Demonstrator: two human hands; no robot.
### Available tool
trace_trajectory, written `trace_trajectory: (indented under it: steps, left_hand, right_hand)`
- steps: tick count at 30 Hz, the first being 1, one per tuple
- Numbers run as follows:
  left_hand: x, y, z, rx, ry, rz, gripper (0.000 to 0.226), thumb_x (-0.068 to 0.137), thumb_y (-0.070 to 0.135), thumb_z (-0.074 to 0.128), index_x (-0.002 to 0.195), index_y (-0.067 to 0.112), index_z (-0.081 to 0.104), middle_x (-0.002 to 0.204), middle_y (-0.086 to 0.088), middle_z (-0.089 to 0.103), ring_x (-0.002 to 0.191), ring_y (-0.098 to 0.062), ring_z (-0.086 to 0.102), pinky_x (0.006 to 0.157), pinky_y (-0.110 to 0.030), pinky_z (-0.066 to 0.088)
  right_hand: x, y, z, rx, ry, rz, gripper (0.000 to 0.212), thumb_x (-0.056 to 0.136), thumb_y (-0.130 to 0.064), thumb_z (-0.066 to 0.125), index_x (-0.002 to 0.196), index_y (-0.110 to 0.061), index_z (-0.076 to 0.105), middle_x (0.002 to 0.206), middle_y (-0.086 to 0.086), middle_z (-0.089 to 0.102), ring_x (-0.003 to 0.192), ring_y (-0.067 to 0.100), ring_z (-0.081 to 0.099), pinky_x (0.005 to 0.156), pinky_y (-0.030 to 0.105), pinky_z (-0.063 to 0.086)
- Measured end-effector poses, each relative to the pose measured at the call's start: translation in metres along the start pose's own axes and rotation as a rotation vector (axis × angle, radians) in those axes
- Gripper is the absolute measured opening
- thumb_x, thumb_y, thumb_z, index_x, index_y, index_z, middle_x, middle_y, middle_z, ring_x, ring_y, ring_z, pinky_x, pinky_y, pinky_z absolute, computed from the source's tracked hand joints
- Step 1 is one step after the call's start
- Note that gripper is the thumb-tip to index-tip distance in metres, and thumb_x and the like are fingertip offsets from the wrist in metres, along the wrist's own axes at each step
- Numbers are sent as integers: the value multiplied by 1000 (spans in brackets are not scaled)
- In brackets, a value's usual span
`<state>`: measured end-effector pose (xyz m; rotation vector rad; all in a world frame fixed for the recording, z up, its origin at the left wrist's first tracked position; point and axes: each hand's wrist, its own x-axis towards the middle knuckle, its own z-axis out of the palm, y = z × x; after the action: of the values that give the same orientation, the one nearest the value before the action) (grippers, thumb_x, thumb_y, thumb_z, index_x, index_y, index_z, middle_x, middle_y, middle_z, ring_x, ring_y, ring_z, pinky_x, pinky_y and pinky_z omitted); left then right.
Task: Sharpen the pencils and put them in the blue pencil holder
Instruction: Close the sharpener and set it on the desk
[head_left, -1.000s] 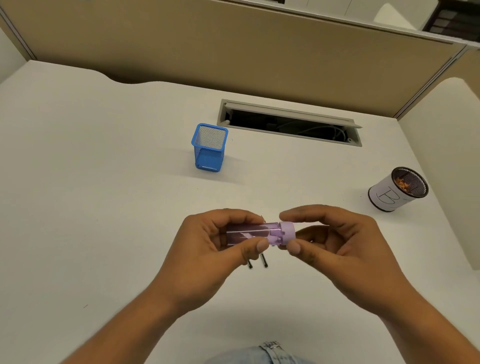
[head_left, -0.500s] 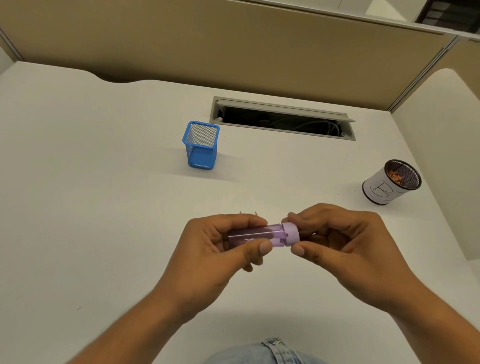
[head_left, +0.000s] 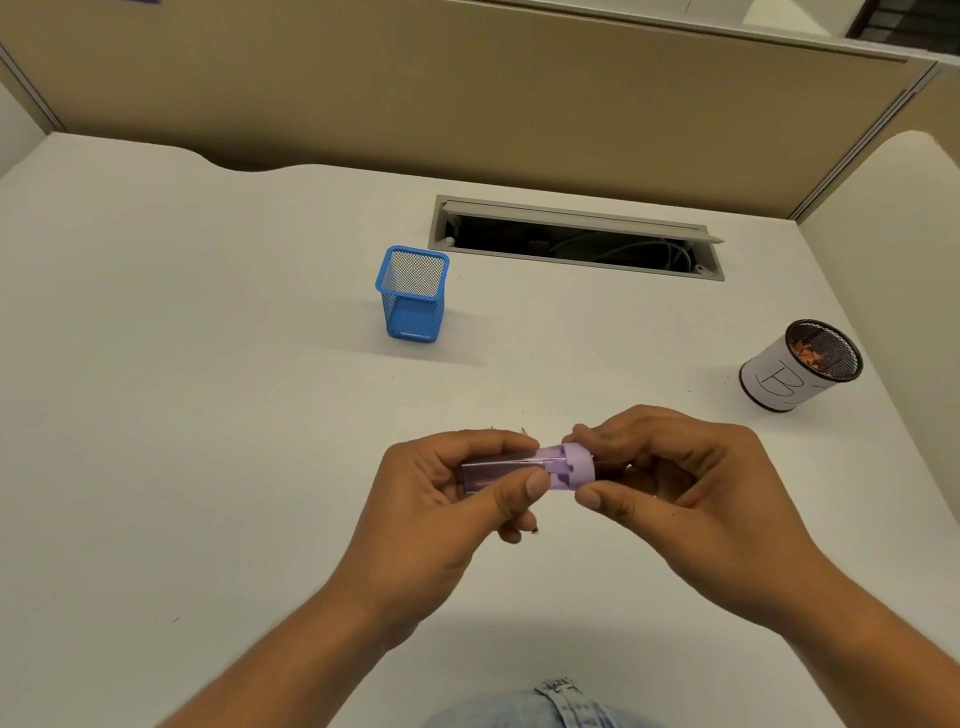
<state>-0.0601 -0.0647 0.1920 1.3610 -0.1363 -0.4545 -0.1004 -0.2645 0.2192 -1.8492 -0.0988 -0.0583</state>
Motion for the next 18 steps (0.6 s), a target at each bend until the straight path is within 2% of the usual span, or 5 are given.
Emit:
trace_trajectory:
  steps: [4,7,10,13,18]
  left_hand:
    - [7,-4,-7,55,-63,-3,28,69,24,82,96,19,78,87,-6,79,62,-17,72,58,-23,57]
    - [12,-12,-15,124,-111,-31,28,70,19,83,97,22,76,92,0,79,73,-17,75,65,-20,57]
    - [17,-26,-25,344,-40,-40,30,74,12,86,97,27,76,94,10,77,82,-13,73,73,-22,58]
    - [22,-40,-32,599,0,34,26,77,21,84,96,36,75,94,20,73,81,-4,68,69,-14,53]
    - [29,-72,-36,825,-29,78,26,77,30,83,100,35,73,93,21,69,88,0,62,67,-8,44]
  right_hand:
    - [-1,8,0,11,-1,53,24,73,-15,79,96,-21,76,97,-4,77,90,18,74,76,21,58]
    - [-2,23,3,-2,7,106,32,77,-4,81,100,-25,73,97,-7,78,89,18,74,73,19,57]
    - [-3,45,6,19,32,180,35,79,3,79,98,-26,72,98,-4,77,88,19,74,74,22,57]
    - [-2,65,8,-10,16,217,35,79,2,78,98,-27,72,98,-6,77,88,16,74,75,20,57]
    - [-1,97,17,-192,-11,234,33,78,-7,78,96,-33,70,97,-19,73,89,7,72,75,21,59]
